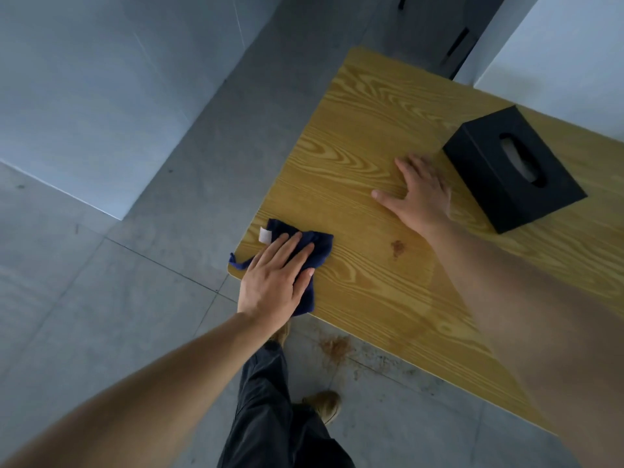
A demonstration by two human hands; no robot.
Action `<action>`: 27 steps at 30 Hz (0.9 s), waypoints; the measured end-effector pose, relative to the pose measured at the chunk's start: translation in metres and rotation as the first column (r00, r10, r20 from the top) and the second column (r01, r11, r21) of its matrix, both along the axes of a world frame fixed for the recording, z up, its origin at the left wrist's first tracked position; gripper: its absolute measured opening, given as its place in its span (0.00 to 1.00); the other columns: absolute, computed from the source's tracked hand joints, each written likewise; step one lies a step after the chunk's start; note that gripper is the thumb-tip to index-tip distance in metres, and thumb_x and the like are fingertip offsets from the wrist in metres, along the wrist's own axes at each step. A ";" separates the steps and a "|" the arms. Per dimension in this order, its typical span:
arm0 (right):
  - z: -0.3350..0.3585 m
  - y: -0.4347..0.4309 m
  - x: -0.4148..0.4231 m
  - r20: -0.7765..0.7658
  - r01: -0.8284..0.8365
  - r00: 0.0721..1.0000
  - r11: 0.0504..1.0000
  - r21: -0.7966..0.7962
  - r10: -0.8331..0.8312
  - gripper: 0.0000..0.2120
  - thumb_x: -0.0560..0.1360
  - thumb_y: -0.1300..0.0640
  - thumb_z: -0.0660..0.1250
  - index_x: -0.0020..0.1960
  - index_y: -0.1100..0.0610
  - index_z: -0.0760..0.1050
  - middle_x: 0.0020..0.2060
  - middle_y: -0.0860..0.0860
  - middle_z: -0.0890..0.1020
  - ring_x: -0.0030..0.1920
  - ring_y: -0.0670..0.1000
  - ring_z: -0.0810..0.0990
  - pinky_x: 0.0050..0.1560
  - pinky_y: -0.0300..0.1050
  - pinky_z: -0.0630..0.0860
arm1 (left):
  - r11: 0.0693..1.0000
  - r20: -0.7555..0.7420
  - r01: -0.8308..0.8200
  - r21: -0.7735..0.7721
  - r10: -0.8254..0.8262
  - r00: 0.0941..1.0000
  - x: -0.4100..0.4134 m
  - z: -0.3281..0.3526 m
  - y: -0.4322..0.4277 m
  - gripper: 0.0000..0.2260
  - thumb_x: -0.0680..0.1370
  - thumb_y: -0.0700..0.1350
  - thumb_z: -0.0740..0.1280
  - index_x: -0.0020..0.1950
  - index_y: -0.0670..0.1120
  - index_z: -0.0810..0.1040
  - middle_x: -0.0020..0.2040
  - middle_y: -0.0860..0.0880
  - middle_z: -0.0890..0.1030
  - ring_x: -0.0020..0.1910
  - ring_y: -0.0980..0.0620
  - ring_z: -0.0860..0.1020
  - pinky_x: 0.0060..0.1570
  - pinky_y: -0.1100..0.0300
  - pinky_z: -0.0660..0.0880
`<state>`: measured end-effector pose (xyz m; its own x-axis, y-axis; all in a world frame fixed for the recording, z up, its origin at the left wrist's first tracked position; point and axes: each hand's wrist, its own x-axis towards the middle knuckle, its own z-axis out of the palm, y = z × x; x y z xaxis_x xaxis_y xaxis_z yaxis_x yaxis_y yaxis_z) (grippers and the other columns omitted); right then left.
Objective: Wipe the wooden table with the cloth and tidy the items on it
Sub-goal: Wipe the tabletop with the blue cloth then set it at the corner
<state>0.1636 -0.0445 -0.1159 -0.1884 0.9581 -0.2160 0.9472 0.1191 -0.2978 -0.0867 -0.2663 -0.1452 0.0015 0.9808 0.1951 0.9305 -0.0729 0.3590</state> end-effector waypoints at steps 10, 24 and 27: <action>-0.003 0.005 0.004 -0.040 -0.009 0.999 1.000 0.001 0.009 0.44 0.74 0.25 0.62 0.84 0.44 0.56 0.85 0.45 0.53 0.84 0.47 0.46 0.81 0.56 0.47 | 0.979 0.697 0.001 -0.204 0.144 0.702 0.045 0.063 0.054 0.10 0.85 0.47 0.65 0.62 0.53 0.85 0.58 0.60 0.85 0.56 0.61 0.83 0.49 0.61 0.79; -0.001 -0.001 0.007 -0.304 0.304 0.905 0.952 -0.029 -0.298 0.44 0.77 0.47 0.70 0.85 0.50 0.49 0.84 0.47 0.55 0.83 0.49 0.54 0.81 0.61 0.56 | 0.872 0.126 0.331 -0.362 -0.306 0.944 0.048 0.054 0.288 0.29 0.86 0.64 0.44 0.86 0.59 0.48 0.87 0.52 0.45 0.85 0.50 0.41 0.83 0.45 0.44; 0.011 0.005 -0.009 -0.287 0.327 0.919 0.931 0.164 -0.272 0.34 0.81 0.51 0.64 0.83 0.52 0.57 0.83 0.47 0.60 0.81 0.48 0.58 0.78 0.53 0.55 | 0.908 0.036 0.197 -0.370 -0.198 0.980 0.009 0.036 0.285 0.30 0.86 0.60 0.42 0.86 0.52 0.45 0.87 0.49 0.43 0.85 0.50 0.40 0.83 0.51 0.40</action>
<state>0.1544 -0.0393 -0.1048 0.0922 0.9957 0.0070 0.8427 -0.0743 -0.5332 -0.0779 0.0189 -0.1090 0.2025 0.9623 -0.1816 0.9117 -0.1176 0.3937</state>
